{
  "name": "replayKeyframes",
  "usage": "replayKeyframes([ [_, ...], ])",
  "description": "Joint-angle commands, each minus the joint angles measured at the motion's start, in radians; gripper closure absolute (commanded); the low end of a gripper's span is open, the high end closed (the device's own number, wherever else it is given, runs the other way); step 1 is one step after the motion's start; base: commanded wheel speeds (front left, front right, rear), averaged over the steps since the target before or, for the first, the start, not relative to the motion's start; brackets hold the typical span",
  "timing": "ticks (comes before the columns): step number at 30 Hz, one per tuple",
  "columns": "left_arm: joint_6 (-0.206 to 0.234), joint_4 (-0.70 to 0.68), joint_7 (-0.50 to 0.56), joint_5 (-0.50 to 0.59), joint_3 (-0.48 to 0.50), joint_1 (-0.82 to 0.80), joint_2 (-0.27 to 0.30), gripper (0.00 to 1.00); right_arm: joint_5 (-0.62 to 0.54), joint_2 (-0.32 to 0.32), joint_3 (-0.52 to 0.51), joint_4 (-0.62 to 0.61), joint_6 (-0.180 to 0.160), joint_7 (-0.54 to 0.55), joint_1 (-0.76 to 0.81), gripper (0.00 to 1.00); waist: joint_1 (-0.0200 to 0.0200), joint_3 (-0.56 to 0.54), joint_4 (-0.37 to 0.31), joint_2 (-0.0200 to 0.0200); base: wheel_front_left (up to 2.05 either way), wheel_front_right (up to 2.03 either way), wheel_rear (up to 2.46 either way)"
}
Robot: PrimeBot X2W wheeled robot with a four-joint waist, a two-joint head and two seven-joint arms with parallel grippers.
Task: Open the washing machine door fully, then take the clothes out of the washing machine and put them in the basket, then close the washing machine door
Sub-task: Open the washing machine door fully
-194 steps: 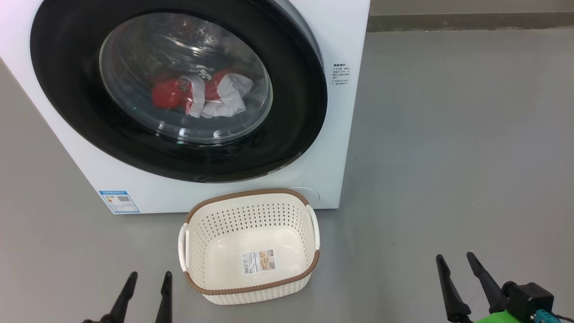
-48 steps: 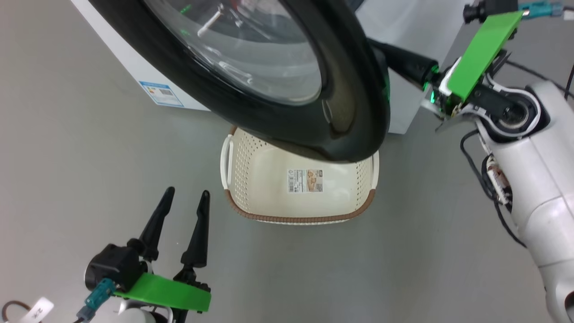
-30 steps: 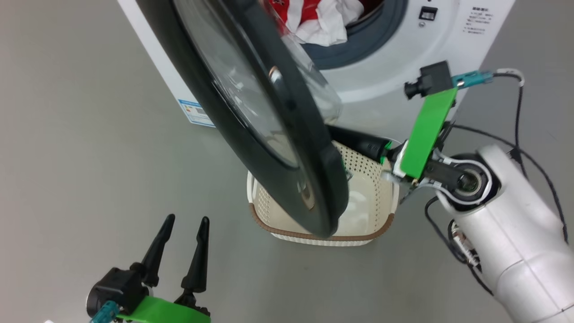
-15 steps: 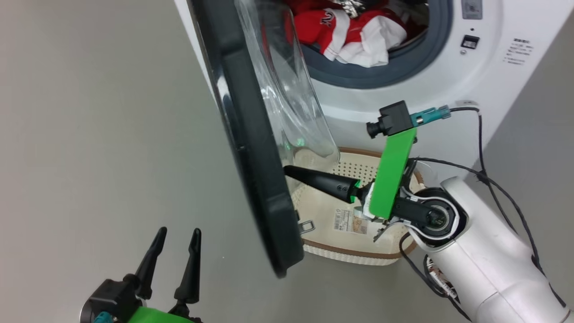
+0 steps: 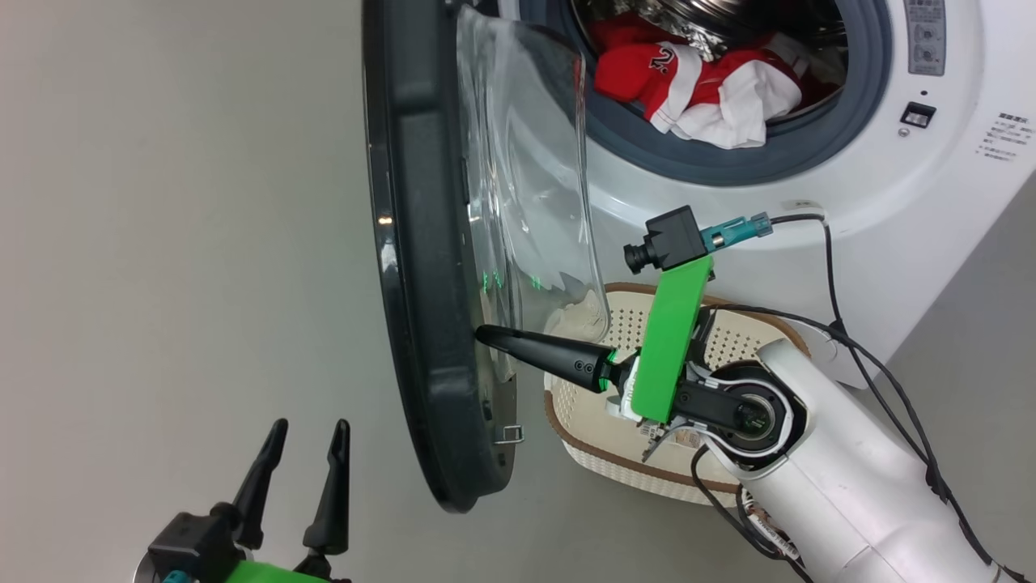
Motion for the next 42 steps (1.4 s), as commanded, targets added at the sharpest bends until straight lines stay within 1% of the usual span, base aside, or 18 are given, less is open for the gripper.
replayKeyframes([
  [1,-0.003,-0.019,-0.008,0.001,0.038,-0.006,0.013,0.0,-0.016,0.038,0.018,-0.027,0.01,-0.011,0.004,1.0,0.0,-0.006,0.012,0.0,0.0,0.0,0.0],
  [7,-0.003,-0.018,-0.008,0.0,0.041,-0.004,0.013,0.0,-0.015,0.048,0.036,-0.019,0.01,-0.03,-0.004,1.0,0.0,-0.009,0.022,0.0,0.0,0.0,0.0],
  [13,-0.003,-0.015,-0.008,0.0,0.05,-0.007,0.013,0.0,-0.018,0.041,0.046,-0.015,0.01,-0.057,-0.008,1.0,0.0,-0.011,0.015,0.0,0.0,0.0,0.0],
  [15,-0.003,-0.015,-0.008,-0.001,0.049,-0.008,0.013,0.0,-0.026,0.032,0.047,-0.01,0.01,-0.076,-0.004,0.56,0.0,-0.013,0.01,0.0,0.0,0.0,0.0],
  [16,-0.003,-0.015,-0.008,0.0,0.049,-0.009,0.013,0.0,-0.029,0.026,0.048,-0.007,0.01,-0.087,0.0,0.03,0.0,-0.015,0.006,0.0,0.0,0.0,0.0],
  [17,-0.003,-0.014,-0.008,0.001,0.05,-0.01,0.013,0.0,-0.032,0.019,0.051,-0.004,0.01,-0.094,0.005,0.0,0.0,-0.017,0.003,0.0,0.0,0.0,0.0],
  [26,-0.003,-0.002,-0.008,0.021,0.063,-0.009,0.013,0.0,-0.054,-0.065,0.072,0.03,0.01,-0.195,0.091,0.0,0.0,-0.036,-0.037,0.0,0.0,0.0,0.0],
  [27,-0.003,-0.002,-0.008,0.021,0.063,-0.009,0.013,0.0,-0.054,-0.065,0.072,0.03,0.01,-0.195,0.091,0.0,0.0,-0.036,-0.037,0.0,0.0,0.0,0.0],
  [30,-0.003,-0.003,-0.008,0.025,0.069,-0.005,0.014,0.0,-0.066,-0.094,0.079,0.039,0.01,-0.239,0.117,0.0,0.0,-0.039,-0.053,0.0,0.0,0.0,0.0],
  [36,-0.003,-0.001,-0.008,0.03,0.079,0.0,0.015,0.0,-0.117,-0.15,0.103,0.061,0.01,-0.357,0.152,0.0,0.0,-0.045,-0.076,0.0,0.0,0.0,0.0],
  [42,-0.003,0.005,-0.008,0.032,0.085,0.006,0.017,0.0,-0.186,-0.217,0.147,0.096,0.01,-0.503,0.181,0.0,0.0,-0.058,-0.087,0.0,0.0,0.0,0.0],
])
